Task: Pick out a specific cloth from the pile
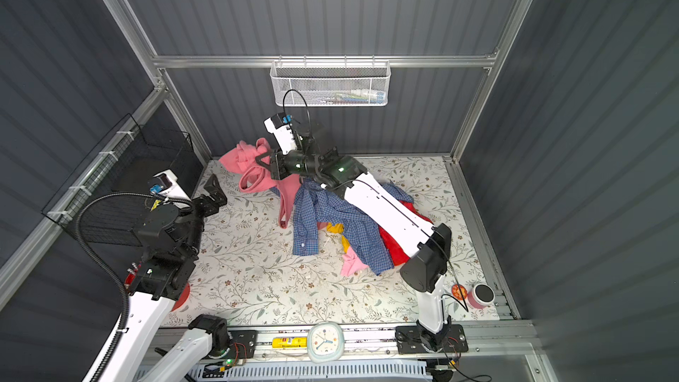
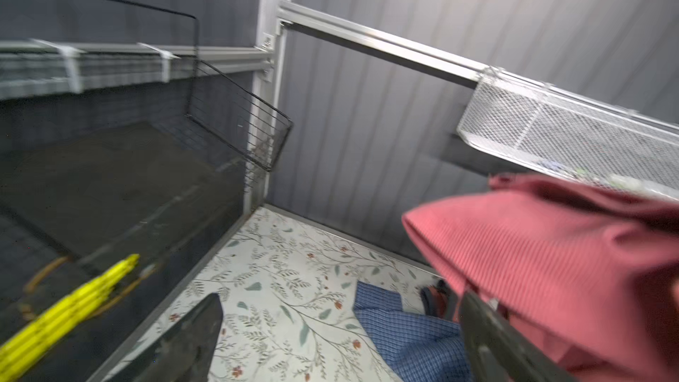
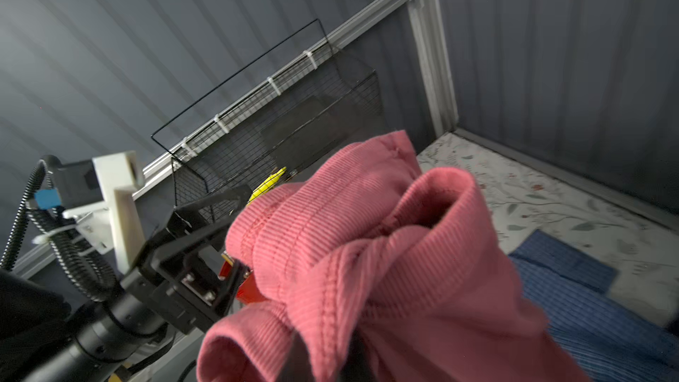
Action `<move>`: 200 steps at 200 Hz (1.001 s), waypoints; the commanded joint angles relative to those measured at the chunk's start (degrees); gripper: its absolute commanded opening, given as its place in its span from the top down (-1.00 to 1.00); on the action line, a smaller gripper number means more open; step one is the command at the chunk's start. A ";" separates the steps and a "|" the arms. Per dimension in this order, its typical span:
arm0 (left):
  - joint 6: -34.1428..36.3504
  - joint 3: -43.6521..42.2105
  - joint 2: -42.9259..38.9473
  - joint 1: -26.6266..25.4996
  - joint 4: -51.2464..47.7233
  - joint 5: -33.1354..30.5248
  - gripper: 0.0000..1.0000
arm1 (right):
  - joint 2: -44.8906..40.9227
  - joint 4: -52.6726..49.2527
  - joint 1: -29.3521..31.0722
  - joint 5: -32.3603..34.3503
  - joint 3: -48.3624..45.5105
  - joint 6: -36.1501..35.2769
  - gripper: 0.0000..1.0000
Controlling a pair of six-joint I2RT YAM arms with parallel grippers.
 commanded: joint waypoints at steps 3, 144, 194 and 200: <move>2.64 2.75 1.54 0.09 -3.01 -8.26 -1.00 | 5.41 2.99 1.76 -6.76 1.35 0.37 1.00; -7.99 7.56 18.21 0.18 -19.93 1.65 -1.00 | 17.45 -32.77 3.92 3.19 8.66 -20.07 0.29; -10.78 5.55 21.14 0.23 -24.65 9.77 -1.00 | 12.45 -34.01 3.42 7.39 5.60 -22.49 -0.24; -11.01 5.76 22.25 0.18 -25.61 10.82 -1.00 | 11.59 -33.63 3.30 7.52 5.27 -22.76 -0.41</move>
